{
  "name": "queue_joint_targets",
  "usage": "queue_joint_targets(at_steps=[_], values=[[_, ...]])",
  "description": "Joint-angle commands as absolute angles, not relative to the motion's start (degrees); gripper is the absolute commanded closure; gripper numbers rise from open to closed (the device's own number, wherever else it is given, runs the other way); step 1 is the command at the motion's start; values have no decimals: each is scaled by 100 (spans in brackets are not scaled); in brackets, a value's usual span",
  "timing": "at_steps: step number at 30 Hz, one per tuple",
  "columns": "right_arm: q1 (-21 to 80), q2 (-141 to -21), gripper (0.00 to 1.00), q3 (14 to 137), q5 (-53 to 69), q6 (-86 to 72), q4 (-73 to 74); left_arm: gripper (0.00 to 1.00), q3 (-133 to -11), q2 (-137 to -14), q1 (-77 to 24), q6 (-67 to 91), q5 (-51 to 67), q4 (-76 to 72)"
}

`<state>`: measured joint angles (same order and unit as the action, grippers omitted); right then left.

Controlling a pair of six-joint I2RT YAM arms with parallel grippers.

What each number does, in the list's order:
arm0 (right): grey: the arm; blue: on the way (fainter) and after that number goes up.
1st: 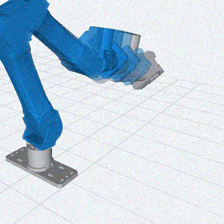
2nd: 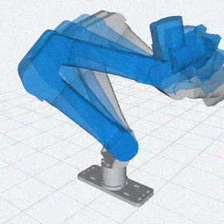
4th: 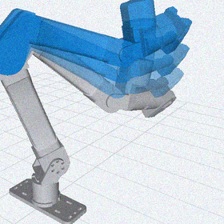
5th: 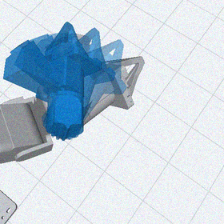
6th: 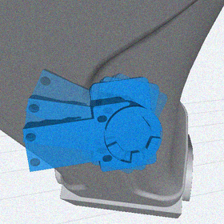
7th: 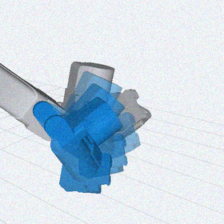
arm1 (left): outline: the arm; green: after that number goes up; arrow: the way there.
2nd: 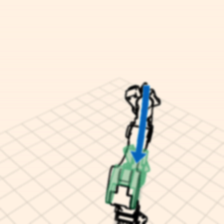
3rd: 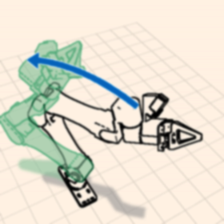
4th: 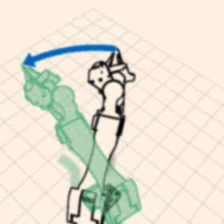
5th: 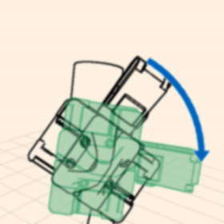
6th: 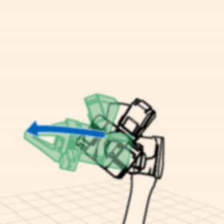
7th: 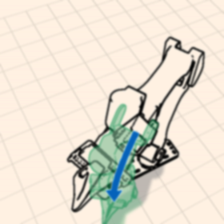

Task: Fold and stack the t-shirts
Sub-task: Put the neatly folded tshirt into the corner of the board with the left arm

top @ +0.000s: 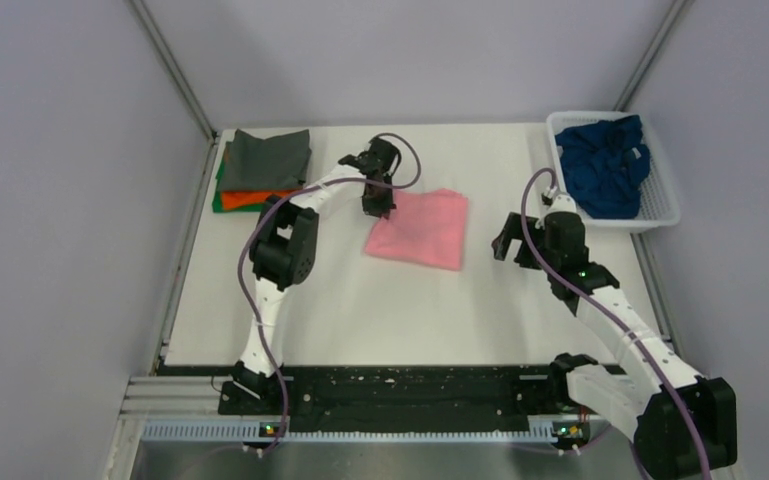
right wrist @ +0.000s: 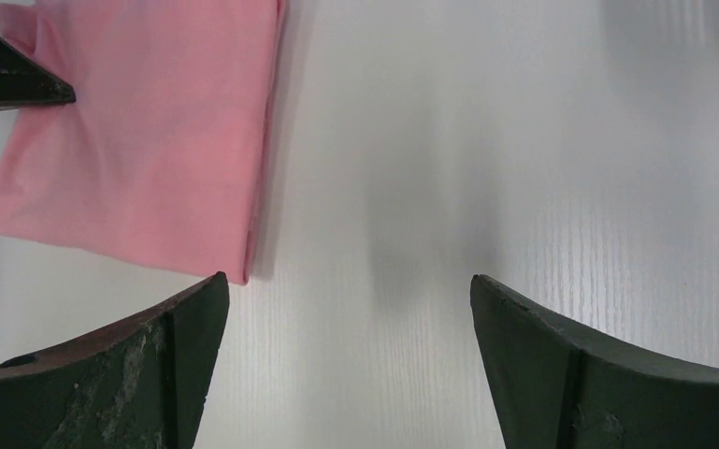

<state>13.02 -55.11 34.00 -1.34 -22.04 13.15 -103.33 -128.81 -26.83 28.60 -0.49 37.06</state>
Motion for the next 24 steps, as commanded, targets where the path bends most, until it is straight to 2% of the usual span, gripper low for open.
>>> queue_joint_targets(at_steps=[1,5,9,19,24], values=[[1283,-5340,1,3318,-256,-2131,1208,100,-10927,-13216,-2787,2808,-1726,4611],[1277,-5361,1,3222,-116,-2186,1078,100,-11276,-13100,-2783,2331,-3125,4829],[1282,-5481,1,3192,-28,-2247,906,100,-11148,-12806,-2730,1157,-4307,4206],[1283,-5861,1,3191,260,-2277,758,100,-11232,-12194,-2352,-858,-4718,2918],[1283,-5997,1,3209,310,-2303,739,100,-11401,-12010,-2140,-1320,-4756,2491]])
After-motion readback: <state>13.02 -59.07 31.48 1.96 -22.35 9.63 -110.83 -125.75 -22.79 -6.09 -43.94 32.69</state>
